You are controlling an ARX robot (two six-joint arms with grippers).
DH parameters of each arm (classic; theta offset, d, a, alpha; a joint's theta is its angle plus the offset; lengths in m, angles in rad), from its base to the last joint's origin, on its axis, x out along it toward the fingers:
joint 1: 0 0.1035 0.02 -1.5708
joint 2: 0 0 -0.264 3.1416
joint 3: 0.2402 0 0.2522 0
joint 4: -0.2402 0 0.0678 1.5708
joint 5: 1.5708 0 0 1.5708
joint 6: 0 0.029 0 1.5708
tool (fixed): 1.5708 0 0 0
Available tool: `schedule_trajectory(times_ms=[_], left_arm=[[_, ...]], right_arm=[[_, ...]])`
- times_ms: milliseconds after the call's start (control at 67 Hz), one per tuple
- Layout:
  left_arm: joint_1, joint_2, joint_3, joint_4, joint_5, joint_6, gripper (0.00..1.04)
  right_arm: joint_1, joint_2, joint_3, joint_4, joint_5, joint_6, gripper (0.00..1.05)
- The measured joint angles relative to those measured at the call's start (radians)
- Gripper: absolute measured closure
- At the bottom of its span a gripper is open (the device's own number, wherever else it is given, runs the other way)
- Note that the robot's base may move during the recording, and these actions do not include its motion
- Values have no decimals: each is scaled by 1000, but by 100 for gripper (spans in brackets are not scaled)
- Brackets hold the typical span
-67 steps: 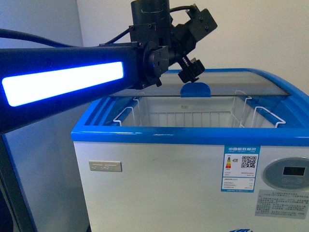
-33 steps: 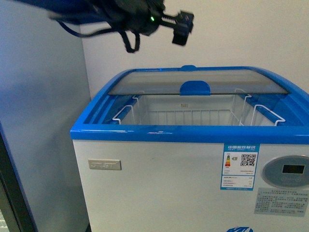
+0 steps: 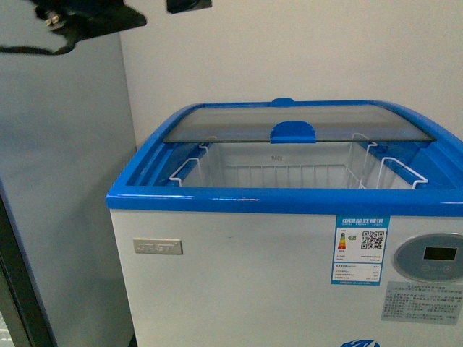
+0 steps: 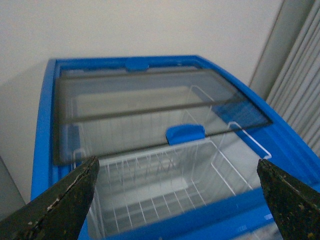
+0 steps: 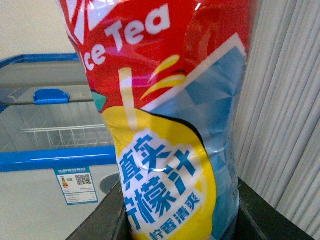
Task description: Put drink in fridge
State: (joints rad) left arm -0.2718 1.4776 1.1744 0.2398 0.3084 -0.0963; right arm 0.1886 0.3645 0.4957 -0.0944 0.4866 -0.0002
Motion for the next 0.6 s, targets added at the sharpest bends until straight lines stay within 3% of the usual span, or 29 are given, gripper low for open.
schedule_trajectory(times_ms=[45,134,209,388,508,597], left_arm=[[7,-57,-66,20,-50,3,10],[24,-195,-222,106,-343,43,24],[66,-318,-357,140,-445,63,35],[140,-520,-646,215,-441,77,65],[154,-560,-757,248,-409,82,85],[173,-609,-824,269,-402,85,101]], right_arm=[[0,0,0,0,0,0,67],[0,0,0,0,-1,0,67],[0,0,0,0,0,0,67],[-4,10,7,-26,-17,9,67],[-97,77,146,-368,-219,10,67],[-230,102,159,-459,-383,-57,67]])
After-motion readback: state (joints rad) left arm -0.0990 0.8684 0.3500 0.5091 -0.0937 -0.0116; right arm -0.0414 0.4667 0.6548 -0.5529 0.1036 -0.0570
